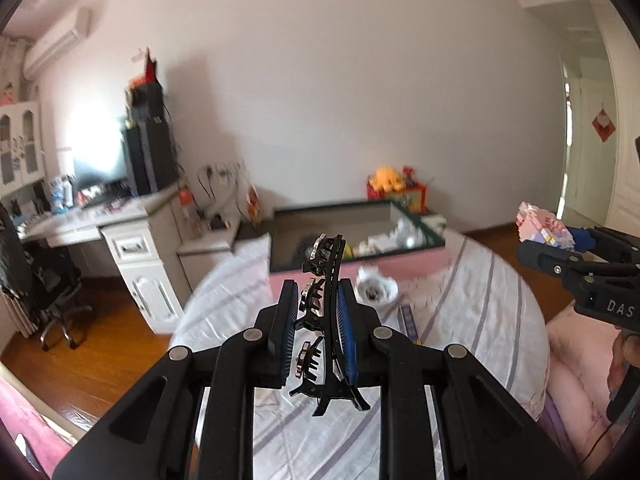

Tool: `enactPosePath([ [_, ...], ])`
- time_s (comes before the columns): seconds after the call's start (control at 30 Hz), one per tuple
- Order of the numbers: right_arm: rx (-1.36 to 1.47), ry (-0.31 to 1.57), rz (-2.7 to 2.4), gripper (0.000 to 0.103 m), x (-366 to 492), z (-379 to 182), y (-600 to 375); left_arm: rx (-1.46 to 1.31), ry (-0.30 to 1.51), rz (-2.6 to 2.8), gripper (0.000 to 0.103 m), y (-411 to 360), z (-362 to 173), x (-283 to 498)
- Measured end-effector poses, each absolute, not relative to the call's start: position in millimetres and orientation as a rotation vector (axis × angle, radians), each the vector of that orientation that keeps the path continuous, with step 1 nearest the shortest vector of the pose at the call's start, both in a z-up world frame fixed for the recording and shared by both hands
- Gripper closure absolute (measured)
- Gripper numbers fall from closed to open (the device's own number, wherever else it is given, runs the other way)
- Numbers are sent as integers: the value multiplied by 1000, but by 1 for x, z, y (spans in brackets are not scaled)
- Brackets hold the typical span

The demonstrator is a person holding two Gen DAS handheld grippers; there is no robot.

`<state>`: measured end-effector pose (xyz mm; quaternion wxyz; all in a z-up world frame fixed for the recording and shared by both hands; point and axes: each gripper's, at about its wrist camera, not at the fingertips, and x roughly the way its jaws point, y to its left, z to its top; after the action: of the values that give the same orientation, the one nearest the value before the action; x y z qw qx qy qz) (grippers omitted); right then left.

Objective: Organize rigid objects
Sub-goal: 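Carry the clips and pink figure into the pink box and open both tools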

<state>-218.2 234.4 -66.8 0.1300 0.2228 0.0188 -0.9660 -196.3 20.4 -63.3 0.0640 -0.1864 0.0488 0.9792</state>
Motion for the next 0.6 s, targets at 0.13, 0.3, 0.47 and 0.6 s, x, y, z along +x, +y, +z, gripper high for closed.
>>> enactPosePath([
  [0.13,554,67,-2833,43,-192,-46,229,-461,145,2979,84,15,-42,-171],
  [0.3,476,88,-2835,43,-168,-28,220,-373,140,3000,84,7,-23,-146],
  [0.47,411,118,-2844,43,-151,-13,212,-319,142,3025,84,0,-10,-131],
  [0.6,386,136,-2845,43,-146,-5,208,-303,142,3042,84,-5,-3,-131],
])
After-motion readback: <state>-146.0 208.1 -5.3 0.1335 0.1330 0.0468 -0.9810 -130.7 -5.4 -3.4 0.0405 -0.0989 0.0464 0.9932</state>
